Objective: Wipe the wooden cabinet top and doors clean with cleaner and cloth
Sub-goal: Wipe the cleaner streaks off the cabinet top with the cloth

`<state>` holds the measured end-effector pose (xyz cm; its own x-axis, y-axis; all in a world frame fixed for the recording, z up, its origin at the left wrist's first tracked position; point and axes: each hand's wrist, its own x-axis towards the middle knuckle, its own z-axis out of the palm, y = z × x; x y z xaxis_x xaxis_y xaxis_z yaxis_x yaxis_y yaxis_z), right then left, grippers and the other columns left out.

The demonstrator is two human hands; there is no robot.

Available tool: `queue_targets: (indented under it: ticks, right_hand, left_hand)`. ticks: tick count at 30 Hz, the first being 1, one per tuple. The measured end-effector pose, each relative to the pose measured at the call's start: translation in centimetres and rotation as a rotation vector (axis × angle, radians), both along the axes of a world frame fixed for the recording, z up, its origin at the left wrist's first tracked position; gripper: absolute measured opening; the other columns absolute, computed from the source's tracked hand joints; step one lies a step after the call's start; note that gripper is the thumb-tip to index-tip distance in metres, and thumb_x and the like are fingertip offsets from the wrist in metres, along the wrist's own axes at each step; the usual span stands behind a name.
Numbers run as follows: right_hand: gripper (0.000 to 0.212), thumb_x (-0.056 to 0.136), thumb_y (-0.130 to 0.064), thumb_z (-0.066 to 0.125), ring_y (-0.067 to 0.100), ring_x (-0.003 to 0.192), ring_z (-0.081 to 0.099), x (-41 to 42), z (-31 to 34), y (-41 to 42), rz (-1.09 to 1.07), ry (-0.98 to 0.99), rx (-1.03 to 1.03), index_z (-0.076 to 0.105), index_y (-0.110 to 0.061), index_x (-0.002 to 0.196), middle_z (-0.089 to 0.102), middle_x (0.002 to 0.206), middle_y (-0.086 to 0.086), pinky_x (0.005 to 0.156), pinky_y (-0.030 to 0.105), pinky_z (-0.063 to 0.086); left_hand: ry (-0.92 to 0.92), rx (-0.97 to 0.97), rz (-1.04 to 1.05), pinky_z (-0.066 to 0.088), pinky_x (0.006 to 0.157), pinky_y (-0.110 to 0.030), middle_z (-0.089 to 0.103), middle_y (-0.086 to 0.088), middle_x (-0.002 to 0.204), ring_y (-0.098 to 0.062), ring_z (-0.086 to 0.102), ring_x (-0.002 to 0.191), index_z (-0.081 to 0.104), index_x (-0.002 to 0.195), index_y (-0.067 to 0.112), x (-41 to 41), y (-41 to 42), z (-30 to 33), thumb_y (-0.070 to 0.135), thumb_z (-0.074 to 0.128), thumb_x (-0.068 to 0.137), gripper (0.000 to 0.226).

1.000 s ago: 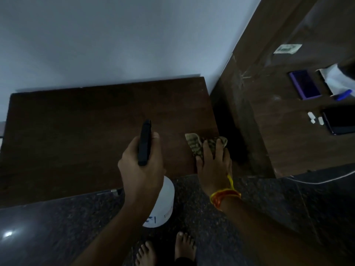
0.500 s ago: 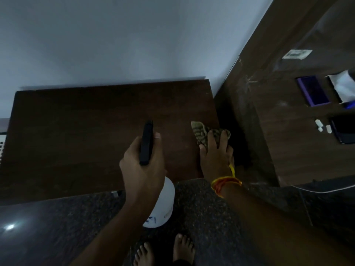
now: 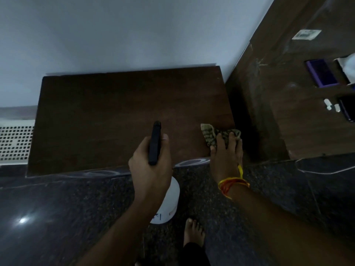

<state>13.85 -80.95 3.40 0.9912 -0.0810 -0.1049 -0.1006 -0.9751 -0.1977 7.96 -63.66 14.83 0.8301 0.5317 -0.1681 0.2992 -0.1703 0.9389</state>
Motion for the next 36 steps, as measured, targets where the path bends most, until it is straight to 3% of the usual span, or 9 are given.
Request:
queue_targets:
  ticks: [4, 10, 14, 18, 23, 27, 32, 36]
  right_hand:
    - [0.048, 0.098, -0.032, 0.044, 0.042, 0.141, 0.017, 0.0, 0.4, 0.5, 0.023, 0.048, -0.056, 0.038, -0.019, 0.144, 0.022, 0.155, 0.017, 0.116, 0.049, 0.017]
    - [0.047, 0.099, -0.033, 0.04, 0.04, 0.143, 0.014, -1.6, 0.1, 3.8, 0.152, 0.076, -0.055, 0.034, -0.02, 0.144, 0.019, 0.155, 0.016, 0.118, 0.049, 0.014]
    - [0.047, 0.1, -0.032, 0.038, 0.038, 0.143, 0.016, -1.8, -0.3, 4.4, 0.253, 0.064, -0.051, 0.032, -0.017, 0.145, 0.021, 0.153, 0.02, 0.118, 0.049, 0.012]
    - [0.048, 0.099, -0.033, 0.04, 0.042, 0.142, 0.013, -1.2, 0.2, 3.0, 0.165, 0.057, -0.008, 0.034, -0.017, 0.144, 0.018, 0.155, 0.022, 0.118, 0.048, 0.011]
    - [0.047, 0.099, -0.032, 0.042, 0.044, 0.143, 0.008, -1.5, 0.2, 4.1, 0.08, 0.026, 0.058, 0.036, -0.017, 0.143, 0.016, 0.156, 0.018, 0.117, 0.051, 0.012]
    - [0.046, 0.099, -0.032, 0.042, 0.043, 0.143, 0.008, -1.0, -0.3, 2.9, 0.185, -0.01, 0.068, 0.038, -0.017, 0.142, 0.017, 0.156, 0.017, 0.115, 0.052, 0.014]
    - [0.046, 0.098, -0.032, 0.043, 0.043, 0.142, 0.01, -0.6, -0.6, 2.5, 0.225, -0.029, 0.074, 0.038, -0.016, 0.141, 0.019, 0.155, 0.018, 0.115, 0.052, 0.014]
    - [0.044, 0.098, -0.032, 0.042, 0.043, 0.142, 0.01, -0.5, -0.7, 2.4, 0.221, -0.04, 0.108, 0.04, -0.017, 0.139, 0.018, 0.155, 0.018, 0.115, 0.051, 0.013]
  left_hand:
    - [-0.008, -0.028, -0.024, 0.047, 0.041, -0.03, 0.047, 0.005, 0.052, -0.02, 0.049, 0.045, 0.054, 0.071, 0.024, -2.7, 1.1, -0.5, 0.036, 0.057, 0.098, 0.03]
    - [-0.047, -0.07, -0.051, 0.048, 0.049, -0.043, 0.048, 0.0, 0.056, -0.037, 0.05, 0.054, 0.057, 0.077, 0.02, -6.3, 2.5, -1.0, 0.037, 0.056, 0.098, 0.027]
    - [-0.039, -0.087, -0.027, 0.046, 0.043, -0.029, 0.052, -0.002, 0.056, -0.027, 0.051, 0.049, 0.06, 0.079, 0.025, -8.6, 3.6, -2.2, 0.038, 0.056, 0.097, 0.022]
    - [-0.033, -0.061, 0.0, 0.042, 0.04, -0.022, 0.053, -0.001, 0.054, -0.02, 0.049, 0.044, 0.063, 0.08, 0.022, -10.4, 4.4, -3.0, 0.038, 0.057, 0.096, 0.024]
    - [-0.015, -0.015, 0.035, 0.048, 0.047, -0.054, 0.053, -0.014, 0.058, -0.043, 0.053, 0.055, 0.064, 0.084, 0.015, -11.1, 3.7, -4.1, 0.037, 0.057, 0.098, 0.027]
    - [-0.03, 0.002, 0.066, 0.046, 0.046, -0.05, 0.061, -0.02, 0.075, -0.046, 0.054, 0.058, 0.061, 0.083, 0.017, -10.8, 1.4, -5.0, 0.042, 0.056, 0.097, 0.029]
    - [-0.039, 0.004, 0.096, 0.046, 0.045, -0.047, 0.059, -0.015, 0.069, -0.039, 0.054, 0.057, 0.063, 0.083, 0.015, -11.3, -0.9, -6.1, 0.044, 0.056, 0.095, 0.032]
    - [-0.05, 0.018, 0.109, 0.045, 0.047, -0.047, 0.056, -0.021, 0.067, -0.041, 0.052, 0.058, 0.063, 0.083, 0.01, -11.9, -1.3, -7.2, 0.042, 0.055, 0.096, 0.035]
